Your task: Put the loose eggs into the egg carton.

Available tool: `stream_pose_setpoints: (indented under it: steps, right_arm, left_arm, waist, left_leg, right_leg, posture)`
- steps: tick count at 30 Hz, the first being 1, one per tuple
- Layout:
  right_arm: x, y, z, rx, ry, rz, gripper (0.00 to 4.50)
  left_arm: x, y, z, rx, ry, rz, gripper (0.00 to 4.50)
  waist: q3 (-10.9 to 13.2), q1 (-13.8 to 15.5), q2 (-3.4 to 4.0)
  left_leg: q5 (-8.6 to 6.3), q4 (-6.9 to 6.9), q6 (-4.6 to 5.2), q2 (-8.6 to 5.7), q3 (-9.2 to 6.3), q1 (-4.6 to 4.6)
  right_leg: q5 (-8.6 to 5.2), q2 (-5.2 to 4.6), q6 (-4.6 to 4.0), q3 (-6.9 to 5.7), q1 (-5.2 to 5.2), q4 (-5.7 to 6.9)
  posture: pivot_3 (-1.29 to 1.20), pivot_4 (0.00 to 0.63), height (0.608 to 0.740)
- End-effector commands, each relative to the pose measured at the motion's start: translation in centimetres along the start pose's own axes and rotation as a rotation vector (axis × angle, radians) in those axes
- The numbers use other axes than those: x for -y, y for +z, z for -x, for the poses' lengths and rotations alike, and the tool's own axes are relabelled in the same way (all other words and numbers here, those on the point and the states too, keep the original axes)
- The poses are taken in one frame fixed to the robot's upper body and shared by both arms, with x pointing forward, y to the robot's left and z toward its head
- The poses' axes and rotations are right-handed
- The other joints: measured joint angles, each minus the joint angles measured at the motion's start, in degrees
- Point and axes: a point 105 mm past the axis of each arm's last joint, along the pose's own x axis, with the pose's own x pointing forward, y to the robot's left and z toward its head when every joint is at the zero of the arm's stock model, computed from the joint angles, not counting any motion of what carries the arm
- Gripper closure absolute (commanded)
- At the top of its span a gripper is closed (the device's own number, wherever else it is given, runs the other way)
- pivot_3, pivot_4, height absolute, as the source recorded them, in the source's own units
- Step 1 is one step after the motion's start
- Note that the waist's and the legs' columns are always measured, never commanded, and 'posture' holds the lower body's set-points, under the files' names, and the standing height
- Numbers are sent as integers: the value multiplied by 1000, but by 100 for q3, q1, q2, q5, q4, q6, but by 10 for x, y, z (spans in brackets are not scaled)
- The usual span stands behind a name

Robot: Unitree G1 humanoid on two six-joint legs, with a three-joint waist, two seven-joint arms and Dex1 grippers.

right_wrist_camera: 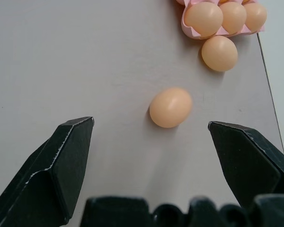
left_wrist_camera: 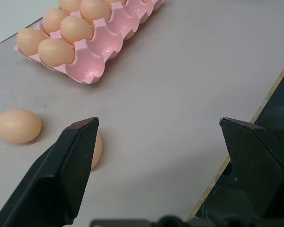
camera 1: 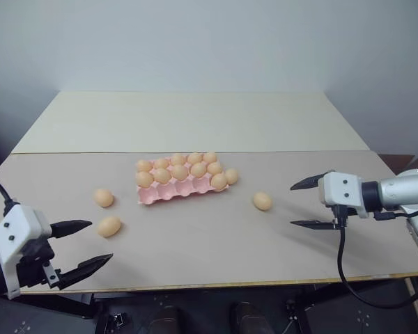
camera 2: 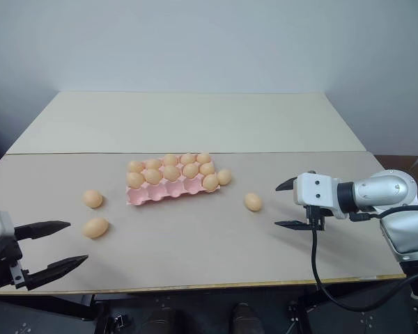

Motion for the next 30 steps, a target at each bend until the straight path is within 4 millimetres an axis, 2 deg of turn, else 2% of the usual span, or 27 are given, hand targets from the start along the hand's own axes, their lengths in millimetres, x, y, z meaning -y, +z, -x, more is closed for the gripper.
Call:
stream_pose_setpoints:
  steps: [1,5,22,27,30]
  right_arm:
    - [6,8,11,4,-36,33,0]
    - [6,8,12,2,-37,33,0]
    - [2,9,12,5,-35,33,0]
    - [2,10,13,5,-48,31,0]
    - [6,10,13,13,-82,19,0]
  left_arm:
    - [0,8,3,28,1,-25,44]
    - [-6,13,1,63,30,-36,44]
    - [-6,12,0,32,-13,-62,44]
    - [-8,13,-5,37,-16,-72,44]
    - [-11,20,-13,72,-9,-91,44]
  waist:
    - [0,0,0]
    - [0,1,0]
    - [0,1,0]
    - [0,1,0]
    - [0,3,0]
  left_leg:
    - [0,0,0,0,0,0]
    - [0,0,0,0,0,0]
    - [0,0,0,0,1,0]
    - [0,0,0,0,1,0]
    - [0,0,0,0,1,0]
  right_leg:
    - [0,0,0,0,0,0]
    - [0,0,0,0,0,0]
    - [0,0,0,0,0,0]
    - [0,0,0,0,0,0]
    - [0,0,0,0,0,1]
  posture:
    - [0,150,740]
    - [0,150,740]
    - [0,150,740]
    - [0,150,740]
    - [0,150,740]
